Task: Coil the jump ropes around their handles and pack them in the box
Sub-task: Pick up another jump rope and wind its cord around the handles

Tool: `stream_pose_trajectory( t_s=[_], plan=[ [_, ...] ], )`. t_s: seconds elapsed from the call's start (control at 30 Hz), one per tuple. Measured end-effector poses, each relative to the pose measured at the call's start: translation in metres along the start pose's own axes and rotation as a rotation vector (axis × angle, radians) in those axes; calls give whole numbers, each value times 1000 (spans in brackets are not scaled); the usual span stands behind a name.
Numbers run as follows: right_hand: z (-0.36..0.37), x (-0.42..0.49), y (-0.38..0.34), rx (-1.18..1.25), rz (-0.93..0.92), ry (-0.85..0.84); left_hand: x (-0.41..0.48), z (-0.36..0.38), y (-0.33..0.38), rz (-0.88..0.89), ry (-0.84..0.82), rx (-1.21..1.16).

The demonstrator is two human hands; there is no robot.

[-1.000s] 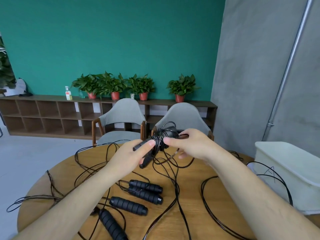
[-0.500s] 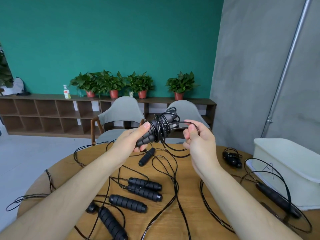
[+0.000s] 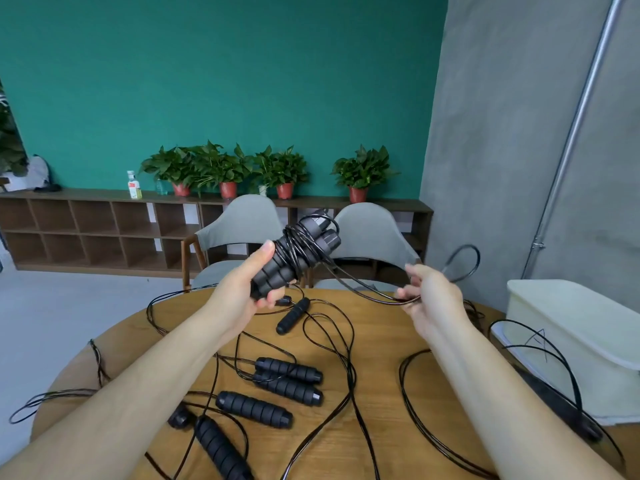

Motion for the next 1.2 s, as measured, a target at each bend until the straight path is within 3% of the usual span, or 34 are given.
stream_pose_trajectory(
  t_s=[0.07, 0.2, 0.27, 0.37, 0.47, 0.53, 0.63, 0.8, 1.0, 1.2],
  plan=[
    [-8, 3, 6, 29, 65, 54, 2, 2, 2, 9, -25, -2],
    [-6, -22, 9, 181, 55, -214, 9, 9, 7, 6, 96, 15],
    [2, -50, 11, 24, -37, -398, 18, 3, 8, -51, 246, 100],
    [25, -98, 11, -362, -259, -648, 26, -4, 5, -119, 347, 487],
    [40, -129, 10, -696, -509, -864, 28, 2, 2, -53, 237, 930],
    [55, -122, 14, -834, -466, -957, 29, 8, -1, -28, 120, 1141],
    [74, -102, 17, -1084, -379, -925, 31, 8, -9, 21, -64, 1276],
    [71, -101, -25, -953, -429, -921, 23, 14, -3, 131, -286, 1430],
    [81, -72, -31, -612, -116, -1007, 7, 38, 6, 28, -602, 1440],
    [65, -50, -29, -393, 3, -915, -4, 40, 12, 11, -761, 969]
  ],
)
Point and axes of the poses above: each hand's wrist, its own x-axis towards the middle knuckle, its own z-axis out of the palm, y = z × x, the point moved 3 cm from there along x, towards the middle knuckle, and after that the axes turned 1 degree about -y, right-handed, at the moved point
